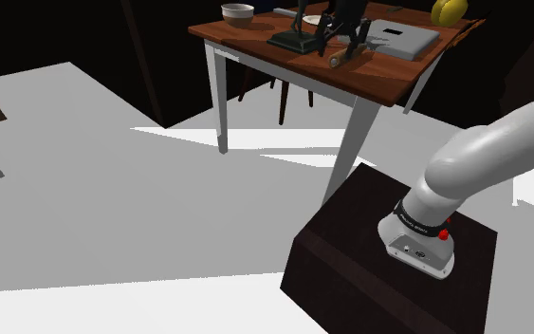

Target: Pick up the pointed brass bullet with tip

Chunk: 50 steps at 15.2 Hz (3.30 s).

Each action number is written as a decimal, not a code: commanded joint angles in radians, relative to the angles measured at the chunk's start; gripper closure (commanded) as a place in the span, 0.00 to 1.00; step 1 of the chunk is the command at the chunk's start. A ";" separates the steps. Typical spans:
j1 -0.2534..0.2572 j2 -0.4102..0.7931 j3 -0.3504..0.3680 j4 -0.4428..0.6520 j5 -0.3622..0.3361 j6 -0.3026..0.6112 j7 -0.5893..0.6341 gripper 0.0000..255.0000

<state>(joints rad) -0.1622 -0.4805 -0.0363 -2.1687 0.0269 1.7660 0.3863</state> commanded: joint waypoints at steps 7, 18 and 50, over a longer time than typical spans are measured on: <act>-0.103 0.193 -0.072 0.158 0.006 0.059 0.169 0.00; -0.230 0.383 -0.192 0.328 0.043 0.104 0.379 0.00; -0.230 0.390 -0.193 0.408 0.043 0.031 0.383 1.00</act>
<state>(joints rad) -0.3919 -0.0896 -0.2287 -1.7726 0.0703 1.8090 0.7691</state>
